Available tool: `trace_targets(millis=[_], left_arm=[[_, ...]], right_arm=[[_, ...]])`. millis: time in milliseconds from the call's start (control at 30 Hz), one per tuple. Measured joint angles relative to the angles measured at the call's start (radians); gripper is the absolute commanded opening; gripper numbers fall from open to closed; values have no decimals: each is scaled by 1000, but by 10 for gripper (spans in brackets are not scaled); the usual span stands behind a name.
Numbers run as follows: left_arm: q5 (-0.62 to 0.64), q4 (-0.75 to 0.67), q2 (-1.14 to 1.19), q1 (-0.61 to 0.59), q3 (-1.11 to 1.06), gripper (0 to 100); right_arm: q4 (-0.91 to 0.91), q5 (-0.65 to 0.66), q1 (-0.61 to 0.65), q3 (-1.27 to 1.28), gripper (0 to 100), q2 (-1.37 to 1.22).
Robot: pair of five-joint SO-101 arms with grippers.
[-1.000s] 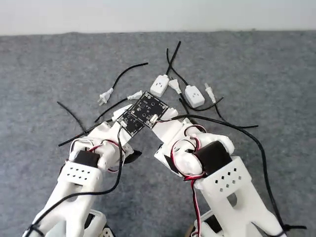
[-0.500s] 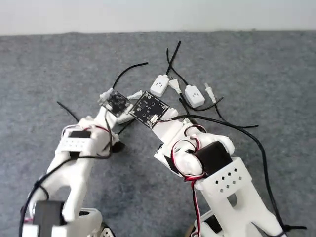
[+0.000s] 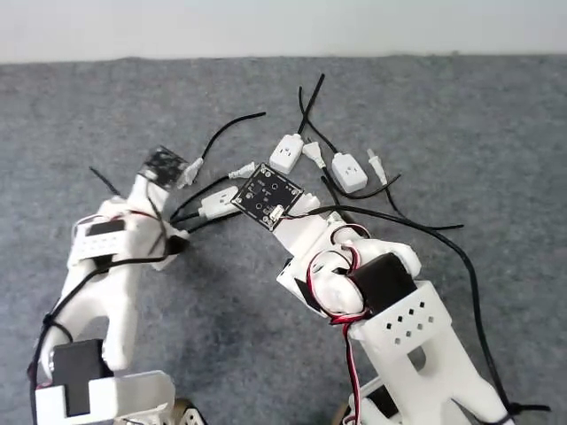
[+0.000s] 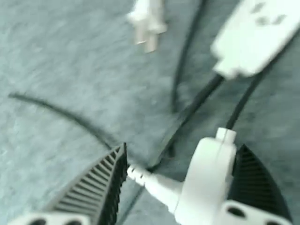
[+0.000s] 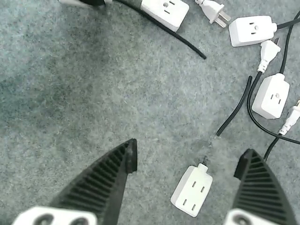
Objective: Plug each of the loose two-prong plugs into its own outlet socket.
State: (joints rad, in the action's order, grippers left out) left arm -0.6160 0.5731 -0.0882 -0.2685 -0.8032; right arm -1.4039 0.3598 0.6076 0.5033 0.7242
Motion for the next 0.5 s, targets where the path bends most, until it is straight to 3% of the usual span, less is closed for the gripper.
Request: trace_targets(millis=[500], left_arm=[[-43, 0, 0, -130, 3, 350]], right_arm=[[0, 0, 0, 0, 338, 0]])
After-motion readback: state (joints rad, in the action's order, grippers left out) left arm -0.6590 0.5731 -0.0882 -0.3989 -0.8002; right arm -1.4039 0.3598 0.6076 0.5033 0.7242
